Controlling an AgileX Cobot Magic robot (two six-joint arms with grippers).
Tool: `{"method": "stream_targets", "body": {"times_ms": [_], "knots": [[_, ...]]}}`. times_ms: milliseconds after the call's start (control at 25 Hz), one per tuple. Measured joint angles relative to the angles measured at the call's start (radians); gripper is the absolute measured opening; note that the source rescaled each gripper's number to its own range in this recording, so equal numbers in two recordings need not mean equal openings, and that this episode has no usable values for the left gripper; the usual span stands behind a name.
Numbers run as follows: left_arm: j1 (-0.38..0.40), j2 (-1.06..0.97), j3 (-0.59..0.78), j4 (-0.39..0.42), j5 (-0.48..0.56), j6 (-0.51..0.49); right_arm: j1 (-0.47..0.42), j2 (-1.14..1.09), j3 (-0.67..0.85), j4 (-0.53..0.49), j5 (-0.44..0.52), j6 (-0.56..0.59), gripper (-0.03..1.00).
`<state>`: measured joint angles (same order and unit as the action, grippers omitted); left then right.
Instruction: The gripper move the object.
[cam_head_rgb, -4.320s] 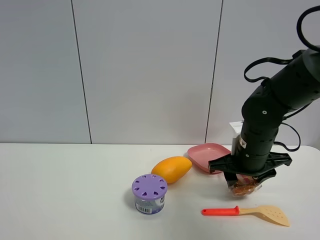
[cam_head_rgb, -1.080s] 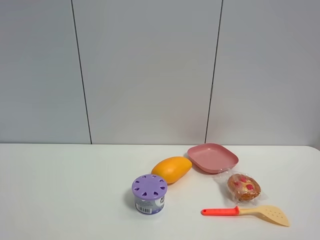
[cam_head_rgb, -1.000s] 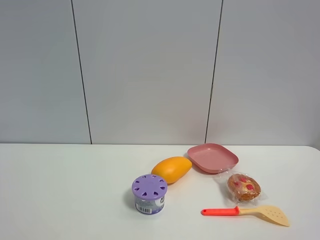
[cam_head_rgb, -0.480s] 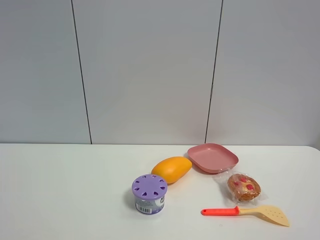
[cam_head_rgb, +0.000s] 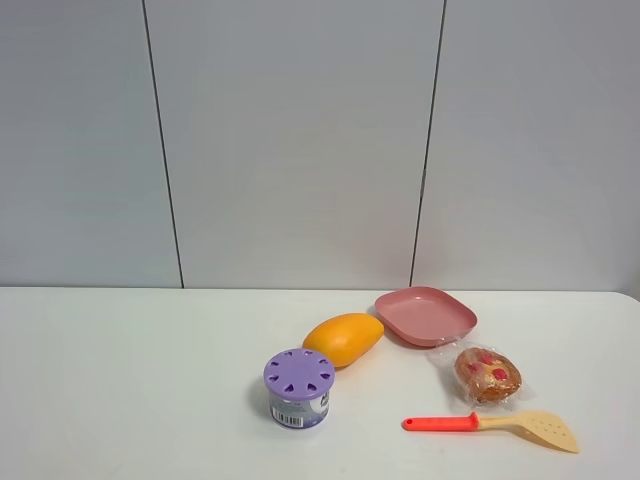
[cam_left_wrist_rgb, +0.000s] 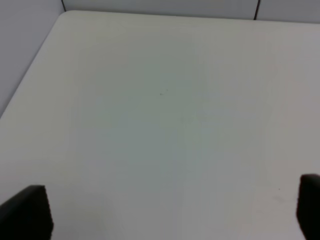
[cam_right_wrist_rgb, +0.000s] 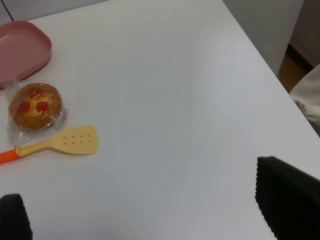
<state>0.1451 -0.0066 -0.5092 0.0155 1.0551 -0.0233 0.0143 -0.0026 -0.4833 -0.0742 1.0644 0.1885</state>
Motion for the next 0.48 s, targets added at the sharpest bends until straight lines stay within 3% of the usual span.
{"method": "stream_targets", "body": {"times_ms": [480], "knots": [[0.000,0.000,0.000,0.000,0.000,0.000,0.046,0.000,0.000,0.000,0.000,0.000,0.78]]}}
